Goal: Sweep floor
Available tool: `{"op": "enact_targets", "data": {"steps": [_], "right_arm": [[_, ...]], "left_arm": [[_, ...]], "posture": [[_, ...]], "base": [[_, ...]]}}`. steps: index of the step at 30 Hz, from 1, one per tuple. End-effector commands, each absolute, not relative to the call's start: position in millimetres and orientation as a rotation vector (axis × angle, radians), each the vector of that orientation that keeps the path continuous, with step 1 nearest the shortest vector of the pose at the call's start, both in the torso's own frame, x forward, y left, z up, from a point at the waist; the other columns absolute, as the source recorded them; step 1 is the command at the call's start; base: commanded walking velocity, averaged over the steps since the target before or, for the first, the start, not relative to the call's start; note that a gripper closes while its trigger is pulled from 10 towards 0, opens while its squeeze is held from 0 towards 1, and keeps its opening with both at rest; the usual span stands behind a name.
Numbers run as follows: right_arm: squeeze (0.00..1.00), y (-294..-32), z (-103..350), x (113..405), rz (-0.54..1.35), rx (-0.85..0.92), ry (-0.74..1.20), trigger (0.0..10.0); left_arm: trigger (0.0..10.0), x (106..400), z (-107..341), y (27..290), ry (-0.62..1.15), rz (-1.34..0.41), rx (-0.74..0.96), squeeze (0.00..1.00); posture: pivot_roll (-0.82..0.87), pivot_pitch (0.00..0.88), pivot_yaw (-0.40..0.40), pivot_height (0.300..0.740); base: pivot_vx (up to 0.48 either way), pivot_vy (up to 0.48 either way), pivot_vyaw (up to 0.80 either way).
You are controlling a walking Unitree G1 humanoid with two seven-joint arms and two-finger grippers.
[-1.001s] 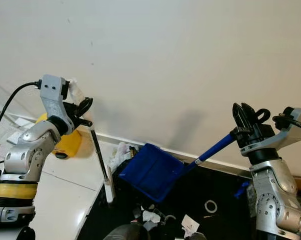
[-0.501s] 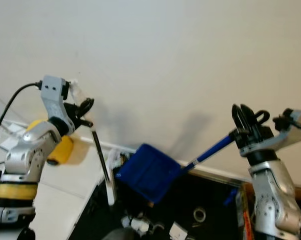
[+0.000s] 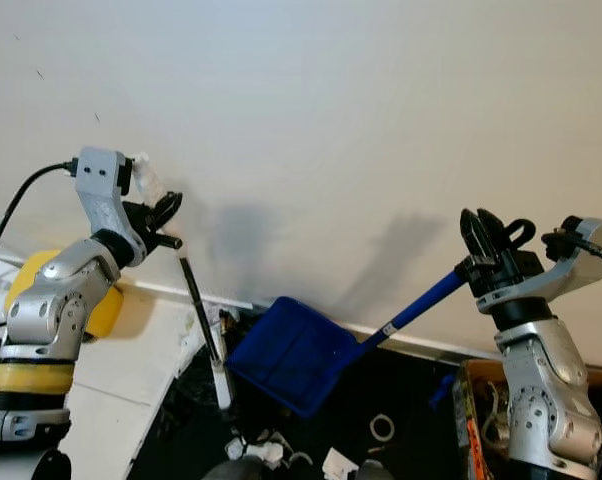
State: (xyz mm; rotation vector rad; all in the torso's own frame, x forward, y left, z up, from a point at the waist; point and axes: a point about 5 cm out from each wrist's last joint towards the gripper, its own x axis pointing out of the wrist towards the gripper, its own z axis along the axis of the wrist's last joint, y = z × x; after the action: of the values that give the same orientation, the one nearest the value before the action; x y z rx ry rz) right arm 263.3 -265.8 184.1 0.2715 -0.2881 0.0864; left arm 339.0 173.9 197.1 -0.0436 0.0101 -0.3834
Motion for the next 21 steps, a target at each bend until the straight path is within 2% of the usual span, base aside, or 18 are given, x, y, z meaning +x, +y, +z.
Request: {"op": "enact_targets", "data": {"steps": [1,21], "right_arm": [[0.0,-264.1,187.6,260.8,0.096,0.291,-0.318,10.0],[0.0,-249.7,180.7,263.2,0.166,0.246,-0.275,10.0]], "left_arm": [[10.0,338.0,201.5,181.3,-0.014,-0.36,-0.022,0.0],[10.0,337.3,199.9,182.8,-0.01,-0.358,-0.003,0.0]], "posture": [[0.06,0.127,0.163,0.74],[0.06,0.133,0.165,0.74]], "base": [[0.0,0.0,0.0],[0.0,0.0,0.0]]}}
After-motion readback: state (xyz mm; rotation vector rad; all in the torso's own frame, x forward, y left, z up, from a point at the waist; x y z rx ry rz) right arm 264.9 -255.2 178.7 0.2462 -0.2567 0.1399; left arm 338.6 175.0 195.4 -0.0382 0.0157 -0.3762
